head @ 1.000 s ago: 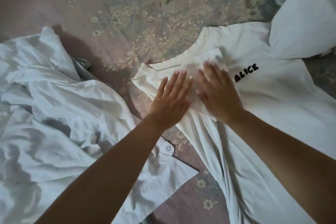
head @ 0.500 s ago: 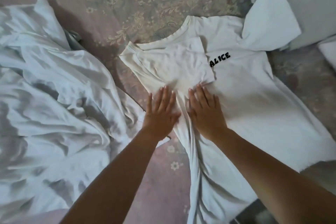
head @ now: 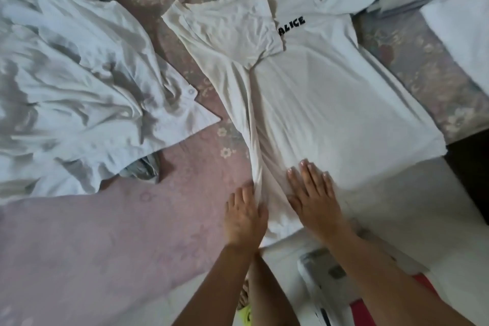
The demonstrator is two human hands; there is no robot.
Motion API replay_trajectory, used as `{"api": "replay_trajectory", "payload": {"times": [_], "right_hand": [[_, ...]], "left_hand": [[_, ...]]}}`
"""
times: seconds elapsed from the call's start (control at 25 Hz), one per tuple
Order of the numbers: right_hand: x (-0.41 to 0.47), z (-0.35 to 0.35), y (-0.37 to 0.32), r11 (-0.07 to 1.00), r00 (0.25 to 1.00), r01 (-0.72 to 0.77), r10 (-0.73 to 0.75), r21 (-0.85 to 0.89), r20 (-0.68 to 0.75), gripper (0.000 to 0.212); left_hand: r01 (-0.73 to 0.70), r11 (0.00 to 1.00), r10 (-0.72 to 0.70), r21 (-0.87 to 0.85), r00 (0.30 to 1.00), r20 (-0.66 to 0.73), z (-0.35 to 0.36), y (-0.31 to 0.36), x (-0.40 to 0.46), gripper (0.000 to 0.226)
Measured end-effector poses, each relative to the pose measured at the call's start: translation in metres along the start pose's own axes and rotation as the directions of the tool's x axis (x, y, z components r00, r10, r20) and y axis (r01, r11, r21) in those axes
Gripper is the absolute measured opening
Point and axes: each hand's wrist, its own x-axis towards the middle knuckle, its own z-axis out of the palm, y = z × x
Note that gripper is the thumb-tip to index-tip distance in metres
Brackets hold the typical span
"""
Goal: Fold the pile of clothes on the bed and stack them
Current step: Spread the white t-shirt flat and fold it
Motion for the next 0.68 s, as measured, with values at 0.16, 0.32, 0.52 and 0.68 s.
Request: {"api": "replay_trajectory", "payload": {"times": [0.16, 0.32, 0.52, 0.68], "right_hand": [[-0.042, 0.0, 0.002, 0.963, 0.981, 0.19, -0.192, 0.191, -0.011, 0.056], [-0.062, -0.006, -0.003, 0.885, 0.953, 0.256, -0.298, 0.389, 0.052, 0.093], [-0.059, -0.061, 0.017, -0.237, 0.767, -0.535, 0.265, 0.811, 0.584, 0.032], [-0.038, -0.084, 0.065, -0.349, 0.662, -0.697, 0.023, 0.626, 0.749, 0.038]], "left_hand": [[0.369, 0.892, -0.377, -0.262, 0.926, 0.02, 0.0, 0.028, -0.047, 0.03], [0.382, 0.774, -0.447, -0.505, 0.894, -0.009, -0.008, 0.066, -0.055, 0.017], [0.209, 0.877, -0.226, -0.432, 0.974, 0.012, 0.012, 0.105, -0.041, 0.034], [0.079, 0.845, 0.03, -0.529, 0.98, 0.195, 0.043, 0.118, -0.04, 0.041]]}}
